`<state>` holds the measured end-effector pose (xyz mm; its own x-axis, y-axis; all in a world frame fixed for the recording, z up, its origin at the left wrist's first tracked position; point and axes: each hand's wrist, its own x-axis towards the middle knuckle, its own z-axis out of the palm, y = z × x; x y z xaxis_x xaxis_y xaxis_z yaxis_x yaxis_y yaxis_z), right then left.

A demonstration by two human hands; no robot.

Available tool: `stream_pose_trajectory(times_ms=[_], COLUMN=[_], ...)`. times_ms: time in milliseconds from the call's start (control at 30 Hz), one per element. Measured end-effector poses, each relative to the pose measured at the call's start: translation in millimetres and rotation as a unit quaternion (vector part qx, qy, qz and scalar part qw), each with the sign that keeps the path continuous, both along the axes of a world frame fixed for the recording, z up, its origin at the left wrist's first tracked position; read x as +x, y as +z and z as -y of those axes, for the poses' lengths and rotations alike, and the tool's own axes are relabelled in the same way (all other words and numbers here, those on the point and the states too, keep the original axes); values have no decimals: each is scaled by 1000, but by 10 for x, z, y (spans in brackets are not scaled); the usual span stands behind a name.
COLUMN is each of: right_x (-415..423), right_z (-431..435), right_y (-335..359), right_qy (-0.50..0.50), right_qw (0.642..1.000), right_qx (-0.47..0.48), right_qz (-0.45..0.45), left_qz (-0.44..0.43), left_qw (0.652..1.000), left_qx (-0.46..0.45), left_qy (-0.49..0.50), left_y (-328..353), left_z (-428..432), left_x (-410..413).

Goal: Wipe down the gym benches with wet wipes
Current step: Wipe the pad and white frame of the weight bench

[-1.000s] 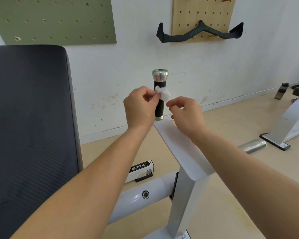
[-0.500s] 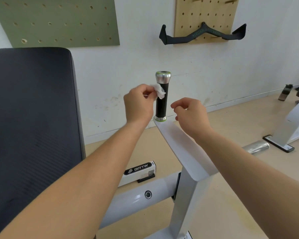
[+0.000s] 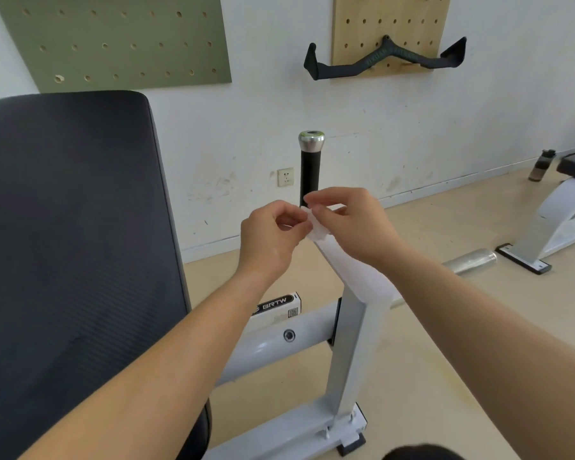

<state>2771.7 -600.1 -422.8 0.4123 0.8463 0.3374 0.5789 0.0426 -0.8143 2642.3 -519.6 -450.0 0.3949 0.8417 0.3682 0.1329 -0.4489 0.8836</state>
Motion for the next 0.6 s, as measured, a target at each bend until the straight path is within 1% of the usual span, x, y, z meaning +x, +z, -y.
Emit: stream_pose_trajectory(times_ms=[100,167,267,400,500,600], right_x=[-150,-236,-363,-451,-419,-336], right_z=[335,628,1092,1552,1707,1735], right_y=[-43,-104,-294,-684,-970,-1177], right_qy=[-9,-27,-48,-102,-140,-153], right_qw=[999,998,995,986,981,980], right_qx=[23,43,56,60,37,17], right_qz=[-25,-42,-66,-119,-129,-130], left_qz=[41,41,19,-13,-32,-56], left_qw=[999,998,997,995,994,993], left_qx=[-20,-27,-35,-58,-77,-79], left_qy=[-25,-45,-73,-80,-77,-68], left_y=[-6,-85,-289,-630,-838,-968], left_z=[322,548,889,1197,1349,1451], left_x=[-184,-308,-454,-530,-502,-407])
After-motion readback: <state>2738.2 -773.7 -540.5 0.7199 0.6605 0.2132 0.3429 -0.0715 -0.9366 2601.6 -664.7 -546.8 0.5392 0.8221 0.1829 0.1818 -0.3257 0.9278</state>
